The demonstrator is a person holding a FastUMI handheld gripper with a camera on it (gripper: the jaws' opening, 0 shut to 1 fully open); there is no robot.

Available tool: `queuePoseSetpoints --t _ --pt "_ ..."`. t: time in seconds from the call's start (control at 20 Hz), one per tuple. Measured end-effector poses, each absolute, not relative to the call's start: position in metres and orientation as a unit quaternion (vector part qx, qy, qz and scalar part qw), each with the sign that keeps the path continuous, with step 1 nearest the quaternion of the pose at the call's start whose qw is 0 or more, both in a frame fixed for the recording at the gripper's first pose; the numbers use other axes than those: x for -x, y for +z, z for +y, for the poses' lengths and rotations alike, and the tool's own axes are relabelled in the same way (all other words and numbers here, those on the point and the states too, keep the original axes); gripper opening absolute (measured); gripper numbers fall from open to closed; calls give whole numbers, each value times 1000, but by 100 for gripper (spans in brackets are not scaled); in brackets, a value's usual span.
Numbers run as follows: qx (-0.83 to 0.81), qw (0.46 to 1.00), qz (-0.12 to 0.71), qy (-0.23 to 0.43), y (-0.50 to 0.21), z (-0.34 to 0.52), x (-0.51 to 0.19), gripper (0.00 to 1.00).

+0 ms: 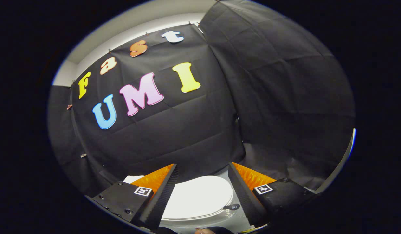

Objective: Open the toilet lid.

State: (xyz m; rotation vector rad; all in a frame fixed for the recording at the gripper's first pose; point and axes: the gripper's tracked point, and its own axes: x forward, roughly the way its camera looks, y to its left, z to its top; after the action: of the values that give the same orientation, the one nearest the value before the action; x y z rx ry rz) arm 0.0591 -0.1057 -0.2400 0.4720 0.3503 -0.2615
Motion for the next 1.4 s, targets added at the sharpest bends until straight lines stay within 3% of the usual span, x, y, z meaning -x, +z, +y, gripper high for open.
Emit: queuePoseSetpoints --t 0.6,1.4 --pt "-391 848 302 -192 -451 -138 -58 98" --pt "-600 706 323 -193 -590 -121 -26 96"
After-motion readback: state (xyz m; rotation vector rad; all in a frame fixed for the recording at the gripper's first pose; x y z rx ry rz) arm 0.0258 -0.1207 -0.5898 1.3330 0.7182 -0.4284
